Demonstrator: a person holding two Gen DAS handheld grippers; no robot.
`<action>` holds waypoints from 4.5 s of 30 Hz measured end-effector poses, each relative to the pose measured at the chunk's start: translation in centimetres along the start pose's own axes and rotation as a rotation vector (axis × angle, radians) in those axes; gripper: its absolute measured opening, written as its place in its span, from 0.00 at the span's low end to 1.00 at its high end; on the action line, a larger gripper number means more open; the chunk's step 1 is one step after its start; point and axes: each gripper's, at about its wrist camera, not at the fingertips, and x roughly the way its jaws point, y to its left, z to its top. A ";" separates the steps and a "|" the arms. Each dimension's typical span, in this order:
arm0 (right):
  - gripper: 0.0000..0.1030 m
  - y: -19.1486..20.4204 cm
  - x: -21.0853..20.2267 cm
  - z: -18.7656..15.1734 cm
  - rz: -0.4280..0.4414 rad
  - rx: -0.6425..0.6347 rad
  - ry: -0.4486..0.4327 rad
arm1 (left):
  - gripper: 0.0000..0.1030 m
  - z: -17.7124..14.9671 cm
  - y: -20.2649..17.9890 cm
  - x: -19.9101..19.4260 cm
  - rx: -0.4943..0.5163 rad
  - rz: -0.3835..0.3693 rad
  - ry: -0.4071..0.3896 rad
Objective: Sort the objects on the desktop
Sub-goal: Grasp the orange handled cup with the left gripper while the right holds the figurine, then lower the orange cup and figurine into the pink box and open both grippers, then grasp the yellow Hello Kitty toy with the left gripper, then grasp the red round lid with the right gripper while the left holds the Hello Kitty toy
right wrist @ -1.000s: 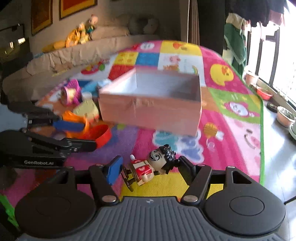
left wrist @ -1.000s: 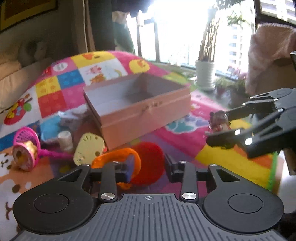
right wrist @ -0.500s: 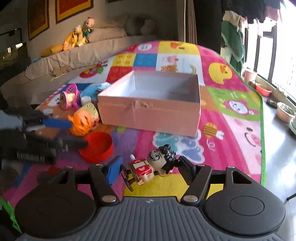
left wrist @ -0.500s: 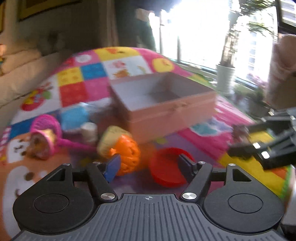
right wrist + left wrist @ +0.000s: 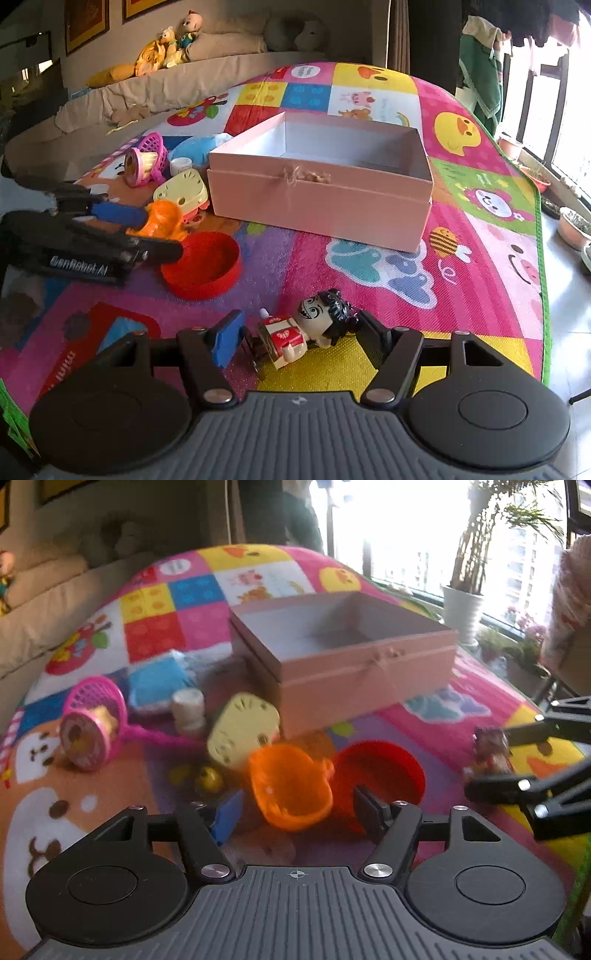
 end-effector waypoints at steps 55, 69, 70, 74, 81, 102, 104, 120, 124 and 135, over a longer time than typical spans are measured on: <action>0.56 -5.1 8.7 11.4 -0.197 -0.054 -0.087 | 0.93 1.2 4.2 -2.4 0.028 0.019 -0.158; 0.70 -2.3 1.5 9.9 -0.054 -0.027 -0.243 | 0.94 0.2 4.9 -2.0 -0.092 0.032 -0.116; 0.75 -1.9 0.7 9.4 -0.024 -0.025 -0.244 | 0.94 0.3 4.8 -1.8 -0.097 0.033 -0.116; 0.81 0.1 -0.4 6.2 0.059 -0.024 -0.195 | 0.94 0.7 4.7 -1.4 -0.132 0.031 -0.122; 0.83 1.4 0.8 1.9 -0.015 0.072 -0.168 | 0.94 1.2 4.4 -1.1 -0.164 0.035 -0.109; 0.96 0.5 1.9 1.8 -0.022 0.144 -0.138 | 0.41 0.7 3.7 -3.4 -0.008 0.125 -0.143; 0.97 0.6 2.0 1.8 -0.023 0.139 -0.135 | 0.41 1.0 4.2 -4.8 0.015 0.172 -0.179; 0.98 1.0 1.7 1.7 -0.031 0.116 -0.146 | 0.57 -2.9 1.7 -7.8 0.062 -0.048 -0.080; 0.98 1.1 1.5 1.6 -0.038 0.112 -0.152 | 0.60 -2.8 1.5 -8.2 0.046 -0.164 -0.065; 0.98 1.0 1.1 1.4 -0.017 0.097 -0.158 | 0.77 -3.9 0.4 -7.4 0.016 -0.142 0.051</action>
